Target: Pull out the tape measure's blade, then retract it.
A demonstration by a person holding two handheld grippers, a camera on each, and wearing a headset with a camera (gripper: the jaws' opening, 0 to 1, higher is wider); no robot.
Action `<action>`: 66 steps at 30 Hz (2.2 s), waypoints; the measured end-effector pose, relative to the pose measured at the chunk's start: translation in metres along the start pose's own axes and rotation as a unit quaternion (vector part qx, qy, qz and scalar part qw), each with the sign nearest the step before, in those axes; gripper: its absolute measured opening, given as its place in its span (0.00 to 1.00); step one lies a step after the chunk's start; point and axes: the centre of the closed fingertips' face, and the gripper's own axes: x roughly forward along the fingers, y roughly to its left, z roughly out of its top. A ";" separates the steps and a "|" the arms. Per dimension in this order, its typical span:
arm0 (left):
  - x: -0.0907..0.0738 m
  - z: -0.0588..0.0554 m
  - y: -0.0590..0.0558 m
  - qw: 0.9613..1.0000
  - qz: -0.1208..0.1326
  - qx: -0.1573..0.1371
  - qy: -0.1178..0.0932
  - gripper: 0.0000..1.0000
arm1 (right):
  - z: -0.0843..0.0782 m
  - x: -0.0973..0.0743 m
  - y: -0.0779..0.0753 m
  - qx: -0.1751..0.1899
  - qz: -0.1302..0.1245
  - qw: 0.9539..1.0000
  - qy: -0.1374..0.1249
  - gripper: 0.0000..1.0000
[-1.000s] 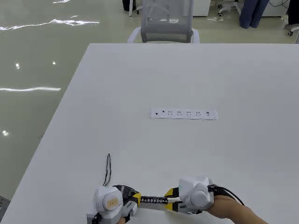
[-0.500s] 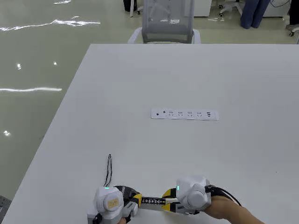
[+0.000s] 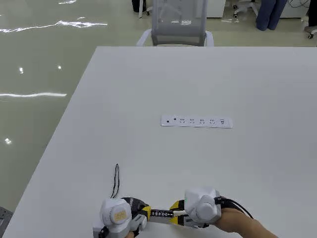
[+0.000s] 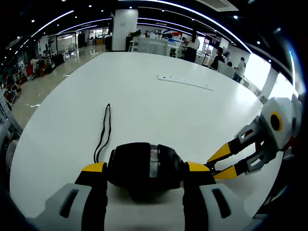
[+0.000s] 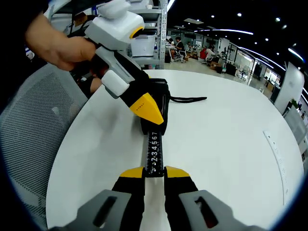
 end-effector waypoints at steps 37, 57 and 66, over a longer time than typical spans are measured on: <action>-0.001 0.001 0.002 1.000 -0.004 -0.012 0.002 0.60 | 0.019 0.021 -0.001 -0.001 0.004 1.000 -0.007 0.13; -0.001 0.001 0.003 1.000 -0.007 -0.017 0.003 0.60 | 0.030 0.034 -0.001 -0.003 0.003 1.000 -0.013 0.13; 0.000 0.001 0.003 1.000 -0.008 -0.018 0.004 0.60 | 0.032 0.039 -0.002 -0.005 0.004 1.000 -0.016 0.13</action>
